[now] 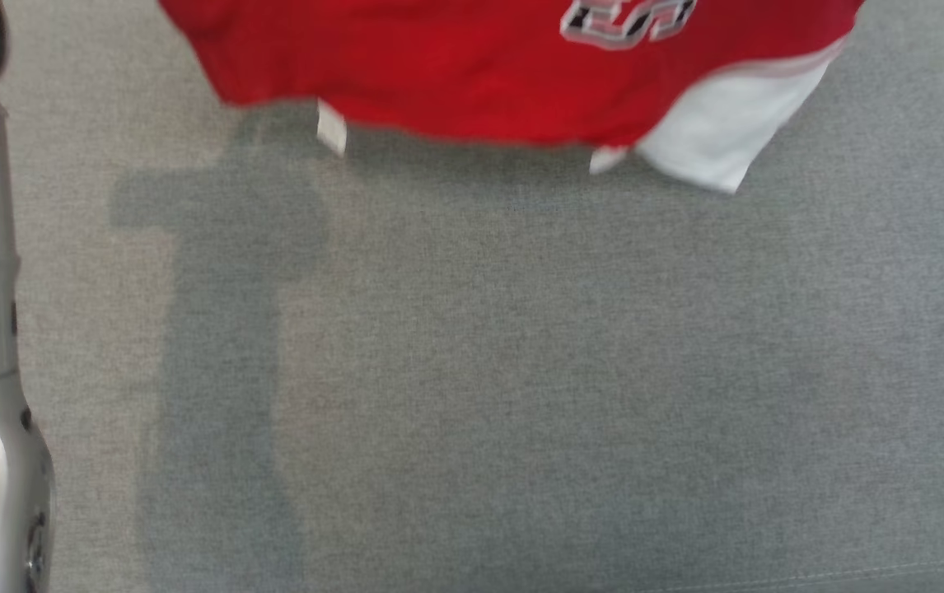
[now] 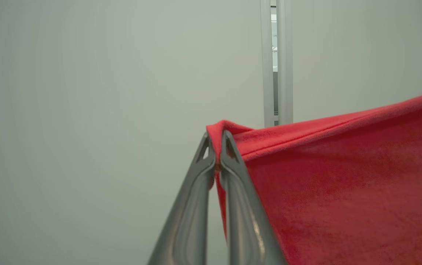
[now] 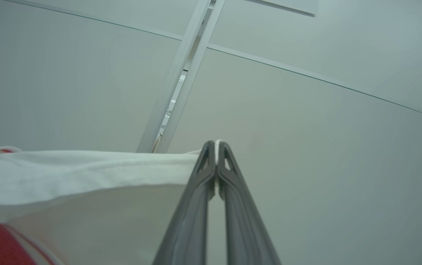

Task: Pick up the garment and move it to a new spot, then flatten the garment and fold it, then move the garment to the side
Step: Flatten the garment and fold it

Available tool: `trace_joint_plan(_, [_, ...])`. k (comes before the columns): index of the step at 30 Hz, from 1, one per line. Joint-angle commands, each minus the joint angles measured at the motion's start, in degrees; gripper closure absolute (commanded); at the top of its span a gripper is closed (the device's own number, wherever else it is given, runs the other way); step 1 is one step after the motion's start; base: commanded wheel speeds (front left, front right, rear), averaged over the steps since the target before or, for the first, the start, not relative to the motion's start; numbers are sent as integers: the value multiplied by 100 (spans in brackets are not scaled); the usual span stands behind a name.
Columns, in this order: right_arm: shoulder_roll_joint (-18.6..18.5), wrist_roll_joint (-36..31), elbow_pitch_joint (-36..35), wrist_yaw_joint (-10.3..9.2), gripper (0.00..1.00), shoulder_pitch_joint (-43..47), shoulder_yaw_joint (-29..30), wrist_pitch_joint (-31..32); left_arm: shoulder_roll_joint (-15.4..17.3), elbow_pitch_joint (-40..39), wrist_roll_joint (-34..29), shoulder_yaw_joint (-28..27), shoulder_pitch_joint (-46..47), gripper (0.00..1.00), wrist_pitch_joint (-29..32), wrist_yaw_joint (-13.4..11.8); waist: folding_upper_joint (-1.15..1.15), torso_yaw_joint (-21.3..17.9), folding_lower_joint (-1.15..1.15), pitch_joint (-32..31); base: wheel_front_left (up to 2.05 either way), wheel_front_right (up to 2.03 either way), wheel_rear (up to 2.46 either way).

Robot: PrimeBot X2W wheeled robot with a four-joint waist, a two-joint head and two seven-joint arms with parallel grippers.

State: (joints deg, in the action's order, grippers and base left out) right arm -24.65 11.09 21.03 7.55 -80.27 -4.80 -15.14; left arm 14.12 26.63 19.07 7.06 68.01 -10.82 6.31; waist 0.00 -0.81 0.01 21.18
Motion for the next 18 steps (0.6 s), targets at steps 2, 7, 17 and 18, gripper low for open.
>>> trace_joint_plan(2, [78,-224,93,-13,100,-404,273,0,14,266,-80,-107,485,100,-205,-142,0,26,-1,887,0,0,0])
trace_joint_plan(7, [312,-444,76,-18,100,-656,738,0,-54,681,-79,-339,865,100,-421,-278,0,9,-1,1059,0,0,0])
trace_joint_plan(17, [581,369,-617,-19,100,1837,920,-4,-529,437,-159,-984,-1468,100,-436,-109,0,-107,-1,880,0,0,0])
trace_joint_plan(18, [628,486,-698,-19,100,2258,927,-5,-622,413,-189,-1070,-1826,100,-436,-83,0,-121,-1,822,0,0,0])
